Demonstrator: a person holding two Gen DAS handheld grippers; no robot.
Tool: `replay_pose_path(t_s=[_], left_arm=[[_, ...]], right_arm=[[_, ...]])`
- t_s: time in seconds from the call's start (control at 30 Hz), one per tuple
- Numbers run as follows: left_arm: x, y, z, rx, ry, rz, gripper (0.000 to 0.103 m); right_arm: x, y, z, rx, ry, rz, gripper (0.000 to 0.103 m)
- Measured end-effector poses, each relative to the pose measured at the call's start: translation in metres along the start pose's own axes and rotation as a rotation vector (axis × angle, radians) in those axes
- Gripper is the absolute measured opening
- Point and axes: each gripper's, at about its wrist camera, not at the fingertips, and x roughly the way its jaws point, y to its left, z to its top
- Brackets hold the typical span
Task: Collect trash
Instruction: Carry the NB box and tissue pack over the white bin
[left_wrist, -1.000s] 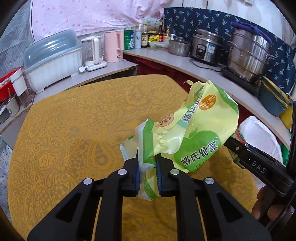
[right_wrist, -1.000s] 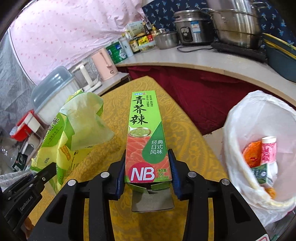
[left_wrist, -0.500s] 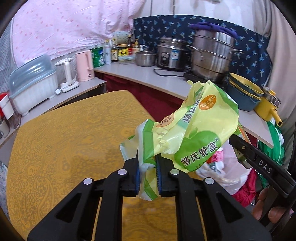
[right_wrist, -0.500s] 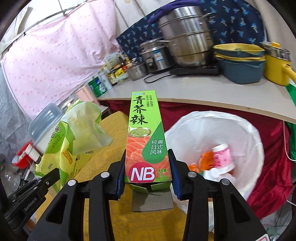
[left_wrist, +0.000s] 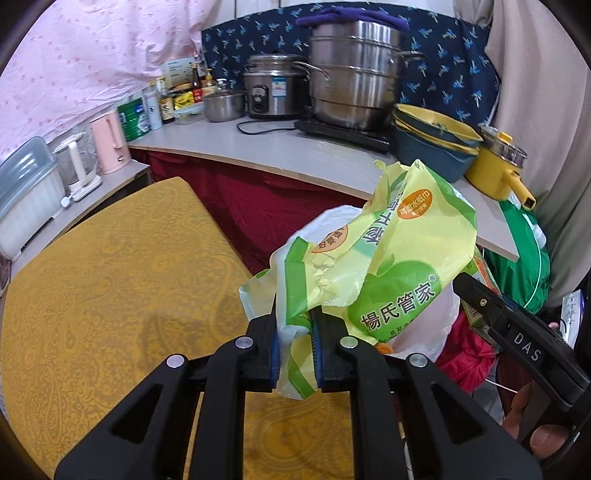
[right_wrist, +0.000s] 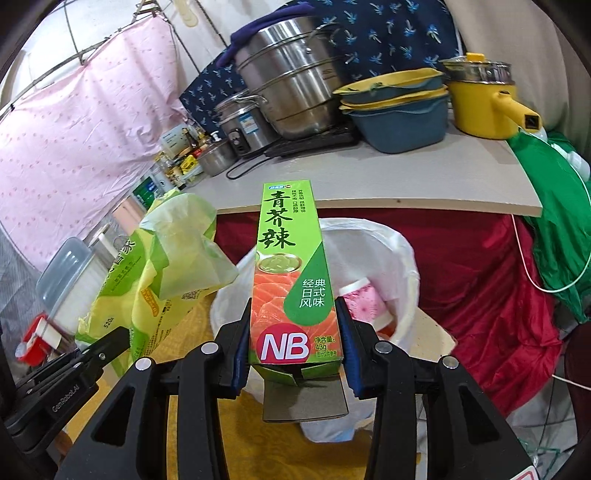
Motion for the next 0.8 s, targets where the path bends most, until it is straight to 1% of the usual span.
replay_pose_path(t_s=[0.13,0.33,0.8], left_arm=[[0.018,-0.014,-0.001,0.014,0.035,0.005,0.013],[0.041,-0.021,0.003,0.011,0.072,0.018,0.013],[0.07,-0.024,0.011,-0.006,0.1,0.037,0.013]], right_arm=[[0.004,-0.015,-0.003,0.021,0.011,-0.012,0.039],[0.013,-0.031,-0.008,0.045,0.028,-0.025,0.039],[0.029,-0.037,-0.008,0.05,0.049,-0.02,0.039]])
